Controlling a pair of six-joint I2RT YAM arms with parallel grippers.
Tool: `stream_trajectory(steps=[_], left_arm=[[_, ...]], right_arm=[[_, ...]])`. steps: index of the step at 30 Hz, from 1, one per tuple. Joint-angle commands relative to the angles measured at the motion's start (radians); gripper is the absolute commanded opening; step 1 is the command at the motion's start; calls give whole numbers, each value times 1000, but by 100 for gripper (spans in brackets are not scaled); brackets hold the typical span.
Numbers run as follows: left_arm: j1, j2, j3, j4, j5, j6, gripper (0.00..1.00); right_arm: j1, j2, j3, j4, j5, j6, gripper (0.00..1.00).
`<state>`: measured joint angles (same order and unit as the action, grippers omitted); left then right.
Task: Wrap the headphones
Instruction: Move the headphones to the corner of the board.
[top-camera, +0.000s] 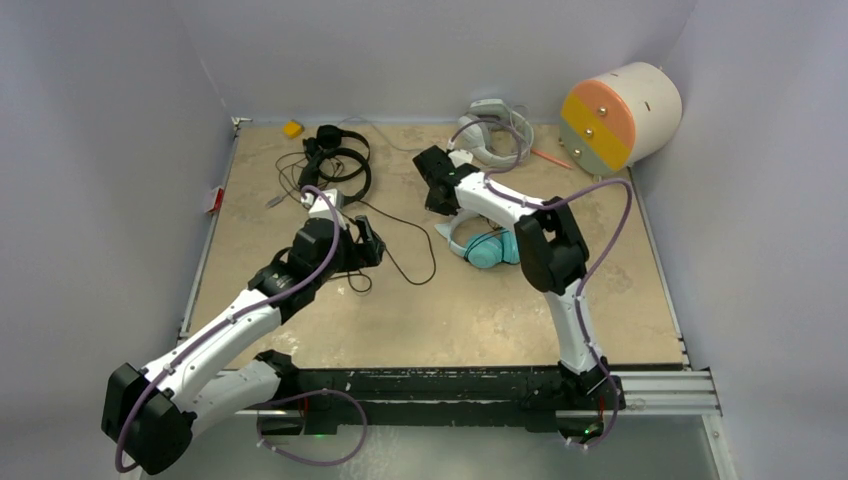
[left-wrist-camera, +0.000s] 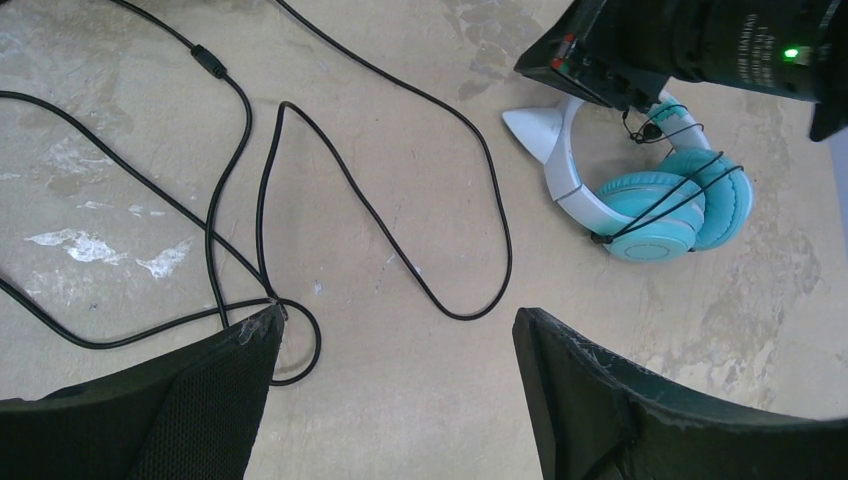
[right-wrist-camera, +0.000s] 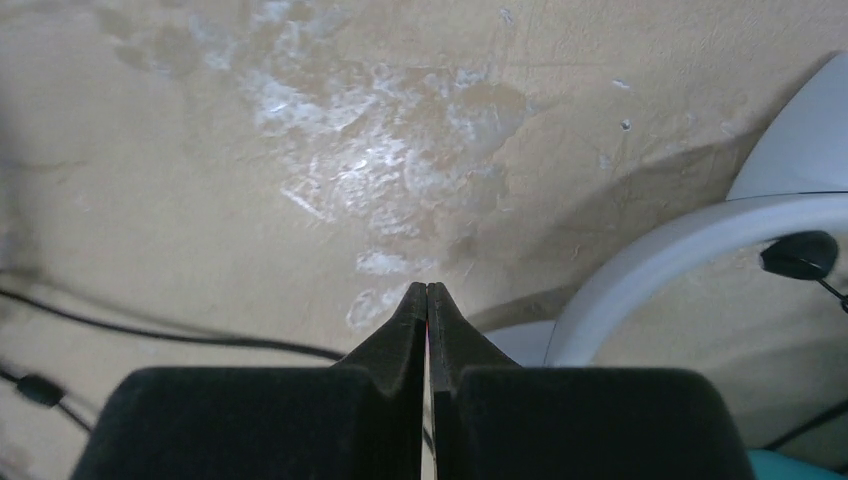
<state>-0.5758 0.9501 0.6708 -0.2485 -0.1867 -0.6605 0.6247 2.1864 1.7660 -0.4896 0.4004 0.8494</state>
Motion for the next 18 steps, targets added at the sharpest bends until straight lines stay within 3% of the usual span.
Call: stream_trajectory(steps=[1, 10, 18], left_arm=[[7, 10, 17, 42, 20, 16, 84], [6, -1, 0, 50, 28, 20, 84], [6, -19, -4, 50, 30, 22, 84]], right_arm=[[-16, 44, 56, -106, 18, 76, 0], [-91, -178, -307, -44, 39, 163, 0], [-140, -448, -681, 28, 65, 82, 0]])
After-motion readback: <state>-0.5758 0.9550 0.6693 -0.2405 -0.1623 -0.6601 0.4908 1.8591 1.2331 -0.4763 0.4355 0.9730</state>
